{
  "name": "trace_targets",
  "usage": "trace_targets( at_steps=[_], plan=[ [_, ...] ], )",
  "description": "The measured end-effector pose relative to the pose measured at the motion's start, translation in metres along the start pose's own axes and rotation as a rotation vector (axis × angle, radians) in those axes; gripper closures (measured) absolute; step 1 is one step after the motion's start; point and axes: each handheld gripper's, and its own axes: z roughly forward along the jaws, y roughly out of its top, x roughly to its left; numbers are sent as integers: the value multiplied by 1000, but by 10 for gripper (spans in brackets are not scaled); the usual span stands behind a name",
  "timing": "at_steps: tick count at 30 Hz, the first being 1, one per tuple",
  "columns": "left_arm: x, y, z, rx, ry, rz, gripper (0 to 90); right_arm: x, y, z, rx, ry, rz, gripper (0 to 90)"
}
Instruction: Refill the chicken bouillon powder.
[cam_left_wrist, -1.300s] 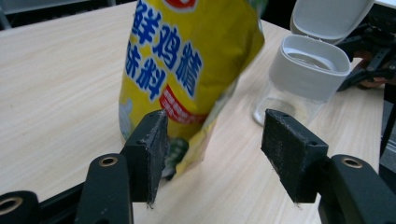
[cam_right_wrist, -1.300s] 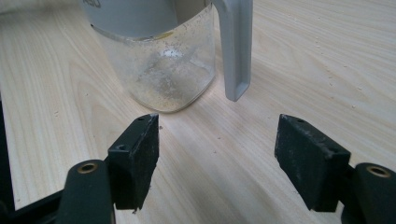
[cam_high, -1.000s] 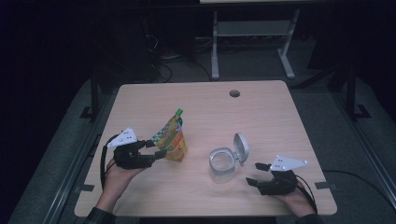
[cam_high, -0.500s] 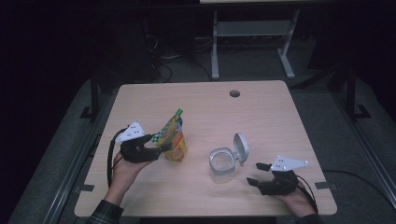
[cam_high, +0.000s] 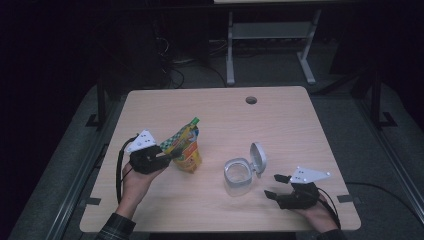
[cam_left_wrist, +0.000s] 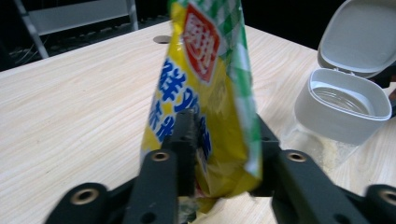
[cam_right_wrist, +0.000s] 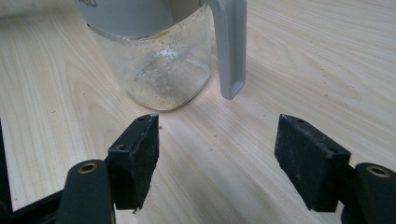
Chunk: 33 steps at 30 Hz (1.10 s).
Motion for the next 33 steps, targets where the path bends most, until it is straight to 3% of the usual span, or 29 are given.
trace_targets(
  at_steps=[10,20,26,28,33],
  plan=[
    [5,-1,2,1,-5,-14,875,0,0,0,2,1,-1,301],
    [9,1,2,14,-35,-34,888,0,0,0,0,-3,1,302],
    [7,3,3,24,-36,-2,889,0,0,-1,-3,-4,1,301],
    [9,3,3,25,-40,-11,893,0,0,-1,-3,-5,-1,302],
    [15,6,4,37,-75,-4,898,0,0,-2,-6,-10,0,301]
  ],
)
